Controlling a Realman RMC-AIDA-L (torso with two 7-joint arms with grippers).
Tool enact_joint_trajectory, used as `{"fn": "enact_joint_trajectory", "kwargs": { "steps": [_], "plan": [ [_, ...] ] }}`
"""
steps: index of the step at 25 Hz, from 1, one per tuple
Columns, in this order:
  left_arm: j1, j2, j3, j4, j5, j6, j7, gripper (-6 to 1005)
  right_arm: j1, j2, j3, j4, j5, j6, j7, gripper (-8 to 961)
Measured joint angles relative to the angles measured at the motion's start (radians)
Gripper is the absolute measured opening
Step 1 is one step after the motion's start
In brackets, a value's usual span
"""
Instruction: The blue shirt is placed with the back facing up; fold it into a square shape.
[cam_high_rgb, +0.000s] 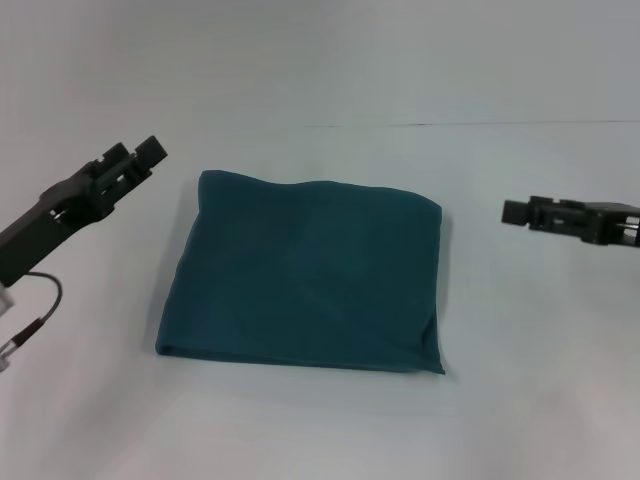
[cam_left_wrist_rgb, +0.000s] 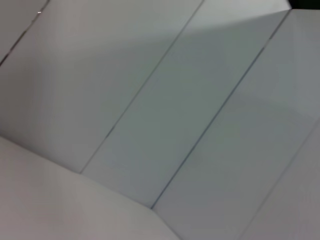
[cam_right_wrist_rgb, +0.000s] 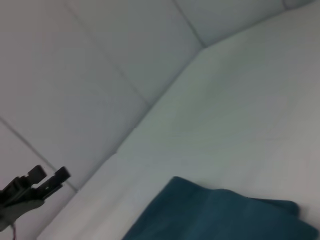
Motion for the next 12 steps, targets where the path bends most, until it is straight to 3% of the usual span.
{"fn": "enact_joint_trajectory", "kwargs": {
  "steps": [7,12],
  "plan": [
    [0.062,0.0,-0.005,0.063,0.019,0.119,0.002,875,-0.002,0.002,0.01,0.0,0.006,-0.067,-0.071,921],
    [0.075,0.002,-0.014,0.074,0.04,0.149,0.001,875,-0.002,0.001,0.02,0.0,0.007,-0.069,-0.084,921]
  ]
}}
